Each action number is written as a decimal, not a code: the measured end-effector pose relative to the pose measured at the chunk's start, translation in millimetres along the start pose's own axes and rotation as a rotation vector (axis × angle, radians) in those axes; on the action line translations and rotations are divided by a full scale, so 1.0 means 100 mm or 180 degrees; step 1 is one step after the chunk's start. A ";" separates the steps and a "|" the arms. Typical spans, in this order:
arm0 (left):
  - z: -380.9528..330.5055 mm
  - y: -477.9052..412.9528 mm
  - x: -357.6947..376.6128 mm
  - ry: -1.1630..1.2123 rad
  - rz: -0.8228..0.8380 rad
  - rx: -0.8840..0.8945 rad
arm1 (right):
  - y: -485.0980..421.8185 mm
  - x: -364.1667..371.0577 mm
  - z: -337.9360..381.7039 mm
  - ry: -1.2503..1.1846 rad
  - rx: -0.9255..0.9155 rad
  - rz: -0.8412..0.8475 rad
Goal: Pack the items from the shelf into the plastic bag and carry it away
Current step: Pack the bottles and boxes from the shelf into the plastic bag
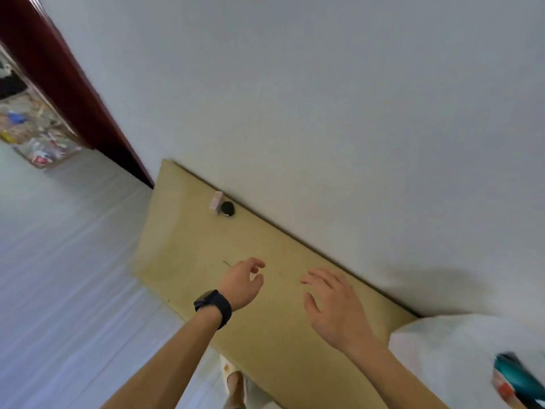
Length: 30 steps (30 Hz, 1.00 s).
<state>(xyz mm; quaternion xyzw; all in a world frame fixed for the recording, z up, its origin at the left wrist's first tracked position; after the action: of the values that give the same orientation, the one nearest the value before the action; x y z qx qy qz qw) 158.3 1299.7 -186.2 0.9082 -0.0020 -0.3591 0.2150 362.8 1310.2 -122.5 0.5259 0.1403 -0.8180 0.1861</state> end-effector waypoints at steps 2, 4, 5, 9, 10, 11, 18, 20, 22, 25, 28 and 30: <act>0.41 -0.24 -0.23 -0.0019 -0.0076 -0.0181 | -0.36 0.47 0.16 -0.0002 -0.0036 0.0532; 0.79 -0.47 -0.42 -0.0035 -0.0134 -0.0359 | -0.69 0.93 0.31 0.0023 -0.0088 0.1103; 0.97 -0.59 -0.50 -0.0051 -0.0138 -0.0460 | -0.86 1.14 0.37 0.0050 -0.0094 0.1334; 1.58 -1.09 -0.68 -0.0247 0.0103 -0.0781 | -1.51 1.90 0.41 0.0220 0.0120 0.2135; 1.69 -1.26 -0.72 -0.0313 0.0175 -0.0801 | -1.68 2.04 0.38 0.0256 0.0217 0.2281; 1.78 -1.43 -0.78 -0.0386 0.0217 -0.0812 | -1.86 2.15 0.36 0.0276 0.0326 0.2356; 1.66 -2.67 -1.11 -0.0609 -0.0140 -0.0152 | -3.30 2.50 0.53 0.0152 0.0473 0.1414; 1.53 -2.88 -1.05 -0.0706 -0.0111 0.0102 | -3.49 2.66 0.59 0.0269 0.0378 0.1458; 1.51 -2.97 -0.94 -0.0951 0.0000 0.0182 | -3.52 2.80 0.60 0.0577 0.0225 0.1550; 1.62 -2.91 -0.80 -0.1218 -0.0030 0.0155 | -3.35 2.82 0.58 0.0891 0.0213 0.1488; 1.76 -2.69 -0.71 -0.0716 -0.0147 -0.0045 | -3.04 2.74 0.48 0.0896 0.0371 0.1499; 1.80 -2.50 -0.68 -0.0272 -0.0227 -0.0199 | -2.79 2.67 0.28 0.0656 0.0705 0.1564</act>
<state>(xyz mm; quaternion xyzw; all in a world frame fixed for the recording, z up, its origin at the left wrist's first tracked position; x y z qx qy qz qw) -47.3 1467.3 -356.4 0.8844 0.0324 -0.4048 0.2300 112.9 1505.2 -345.6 0.6416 -0.0634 -0.7010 0.3049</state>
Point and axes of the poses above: each hand's wrist, its own y-axis away from the middle knuckle, its own x-axis out of the palm, z = x × y, the point moved 7 cm from there along -y, towards the middle knuckle, and after that the axes turned 1 degree about x, right-handed, at the moved point
